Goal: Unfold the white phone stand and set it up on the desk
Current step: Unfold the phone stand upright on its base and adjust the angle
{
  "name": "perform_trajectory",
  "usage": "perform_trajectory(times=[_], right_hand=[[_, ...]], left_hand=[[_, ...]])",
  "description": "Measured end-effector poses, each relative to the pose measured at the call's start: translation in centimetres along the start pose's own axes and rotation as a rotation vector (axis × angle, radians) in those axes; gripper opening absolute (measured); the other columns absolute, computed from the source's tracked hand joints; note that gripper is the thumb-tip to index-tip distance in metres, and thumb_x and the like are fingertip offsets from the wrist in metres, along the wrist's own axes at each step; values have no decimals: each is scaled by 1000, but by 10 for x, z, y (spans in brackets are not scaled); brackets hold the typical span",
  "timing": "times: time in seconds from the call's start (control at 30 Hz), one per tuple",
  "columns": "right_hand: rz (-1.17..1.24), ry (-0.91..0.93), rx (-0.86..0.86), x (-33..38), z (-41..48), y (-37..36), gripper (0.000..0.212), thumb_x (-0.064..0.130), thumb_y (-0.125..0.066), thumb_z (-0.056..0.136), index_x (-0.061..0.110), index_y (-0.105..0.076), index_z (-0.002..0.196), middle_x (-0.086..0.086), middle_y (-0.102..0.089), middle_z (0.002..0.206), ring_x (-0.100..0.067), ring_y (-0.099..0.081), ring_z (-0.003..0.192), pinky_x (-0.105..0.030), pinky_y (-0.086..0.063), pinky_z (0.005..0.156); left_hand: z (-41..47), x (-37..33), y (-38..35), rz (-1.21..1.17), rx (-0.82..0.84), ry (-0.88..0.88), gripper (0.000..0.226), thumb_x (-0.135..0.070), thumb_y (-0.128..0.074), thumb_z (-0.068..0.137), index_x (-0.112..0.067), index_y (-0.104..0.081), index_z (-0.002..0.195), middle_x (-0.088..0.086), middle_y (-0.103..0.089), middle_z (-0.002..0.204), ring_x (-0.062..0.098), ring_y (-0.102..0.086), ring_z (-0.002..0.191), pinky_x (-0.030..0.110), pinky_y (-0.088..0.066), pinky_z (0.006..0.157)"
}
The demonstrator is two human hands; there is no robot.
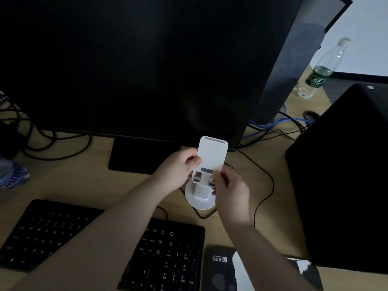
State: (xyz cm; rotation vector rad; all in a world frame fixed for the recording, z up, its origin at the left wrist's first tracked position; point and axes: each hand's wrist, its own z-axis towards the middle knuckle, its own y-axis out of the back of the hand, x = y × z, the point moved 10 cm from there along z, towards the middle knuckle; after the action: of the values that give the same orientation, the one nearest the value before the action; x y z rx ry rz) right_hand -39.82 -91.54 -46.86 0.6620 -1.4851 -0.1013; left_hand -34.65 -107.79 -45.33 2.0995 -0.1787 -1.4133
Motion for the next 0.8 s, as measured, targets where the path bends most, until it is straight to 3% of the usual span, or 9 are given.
perform_trajectory(times=[0.1,0.2,0.27,0.37,0.47,0.67,0.8], right_hand=[[10,-46,83,-1,12,3,19,16,-57,100,10,-69,87,-11,-70,78,-31,-66,74,-48,-59,69],[51,-85,172,-5,23,10,16,16,-60,99,14,-72,88,-6,-73,82,-23,-69,74,-29,-61,62],[71,-92,147,-8,20,10,17,16,-59,100,16,-72,89,-3,-73,81,-19,-69,72,-22,-57,60],[63,-47,29,-9,6,3,18,17,-57,101,16,-69,88,-4,-71,82,-23,-68,74,-35,-60,66],[64,-2,-21,-7,0,-4,19,15,-57,100,16,-64,82,-5,-68,80,-24,-67,72,-48,-59,66],[50,1,81,-10,16,5,18,16,-56,101,20,-72,94,-2,-73,87,-19,-69,80,-40,-60,70],[50,-2,89,-10,16,5,18,15,-56,101,18,-72,93,-4,-73,87,-18,-69,77,-38,-60,69]], left_hand=[[-11,2,-5,-42,-148,2,22,-35,-49,106,-30,-57,85,-6,-61,75,14,-60,67,34,-47,65],[-28,7,-17,-162,-329,37,22,-31,-49,106,-19,-63,94,-6,-62,81,-1,-56,63,15,-39,55],[-27,6,-17,-172,-333,36,21,-30,-49,107,-18,-64,98,-5,-64,85,-1,-59,68,14,-39,55],[-9,2,-7,-41,-181,11,19,-34,-50,106,-23,-64,102,-5,-66,83,14,-62,74,31,-45,64],[0,3,1,-2,-108,-8,14,-34,-51,105,-30,-63,100,-9,-64,81,9,-59,71,29,-42,63],[-14,8,-13,-88,-289,-45,24,-30,-51,105,-14,-62,91,-7,-56,72,6,-50,61,16,-37,54],[-13,7,-12,-95,-299,-58,22,-29,-51,105,-17,-61,89,-9,-56,73,7,-53,66,16,-38,56]])
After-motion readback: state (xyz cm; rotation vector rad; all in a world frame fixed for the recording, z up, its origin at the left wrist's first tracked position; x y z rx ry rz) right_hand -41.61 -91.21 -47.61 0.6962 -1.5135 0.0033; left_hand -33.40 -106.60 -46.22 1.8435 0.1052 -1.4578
